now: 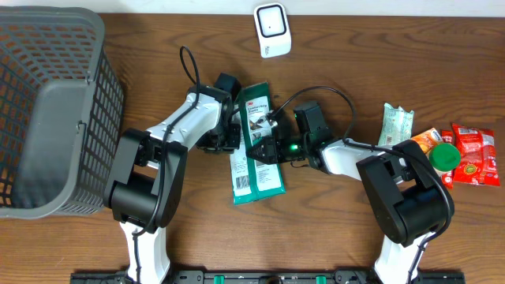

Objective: Scan the item barcode

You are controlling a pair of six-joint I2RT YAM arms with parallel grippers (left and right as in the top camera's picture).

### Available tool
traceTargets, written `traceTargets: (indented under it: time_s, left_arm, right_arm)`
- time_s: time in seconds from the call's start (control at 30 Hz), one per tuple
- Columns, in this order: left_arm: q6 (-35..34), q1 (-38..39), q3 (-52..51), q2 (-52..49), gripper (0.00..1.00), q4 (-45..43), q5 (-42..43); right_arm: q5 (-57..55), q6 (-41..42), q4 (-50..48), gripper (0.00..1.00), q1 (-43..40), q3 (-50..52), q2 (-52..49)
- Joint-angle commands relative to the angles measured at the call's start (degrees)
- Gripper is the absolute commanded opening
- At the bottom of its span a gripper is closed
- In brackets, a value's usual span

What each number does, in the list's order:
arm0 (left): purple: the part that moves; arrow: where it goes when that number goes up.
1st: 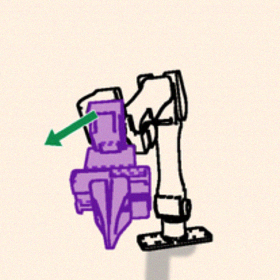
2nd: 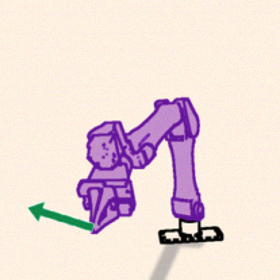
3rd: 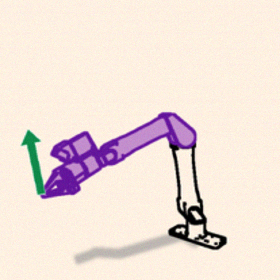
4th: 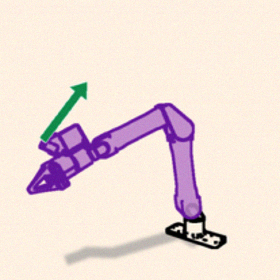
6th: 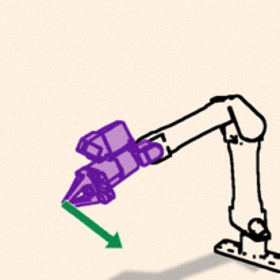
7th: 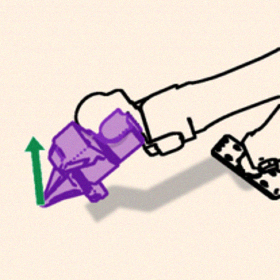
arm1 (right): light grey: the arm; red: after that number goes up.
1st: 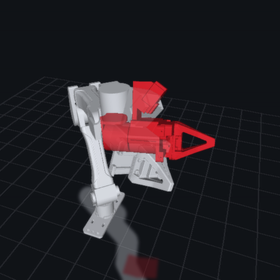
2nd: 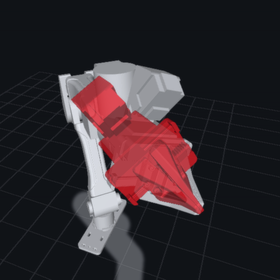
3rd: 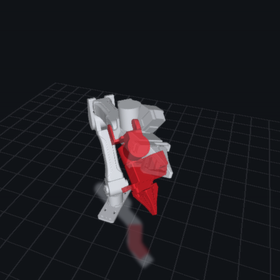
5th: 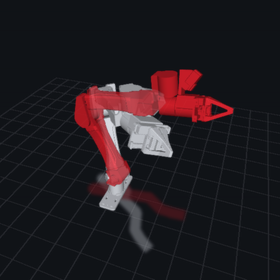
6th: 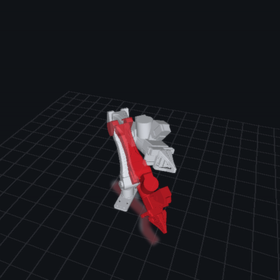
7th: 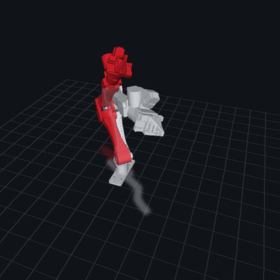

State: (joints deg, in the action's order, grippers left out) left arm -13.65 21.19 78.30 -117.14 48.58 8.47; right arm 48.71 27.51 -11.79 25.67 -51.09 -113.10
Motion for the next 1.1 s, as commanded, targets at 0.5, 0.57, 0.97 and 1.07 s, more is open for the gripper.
traceTargets:
  time_s: [0.5, 0.57, 0.97, 1.07]
  left_arm:
    - [10.12, -9.84, -0.28, 19.89, 0.69, 3.85, 28.59]
    - [12.68, -10.88, -0.28, 20.46, 0.69, 3.8, 34.95]
    - [19.34, -11.87, -0.28, 20.48, 0.66, -0.11, 51.58]
    - [19.34, -11.87, -0.28, 20.48, 0.48, -0.04, 51.58]
  right_arm:
    - [11.63, 2.86, -0.92, 0.01, -6.56, 0.31, 14.56]
    - [15.06, 5.2, -2.49, 0.01, -7.91, 0.31, 15.43]
    - [29.42, 21.88, -20.76, 0.01, -8.07, 0.31, 15.74]
    - [28.89, 22.18, -21.22, 0.01, -7.65, 0.31, 15.72]
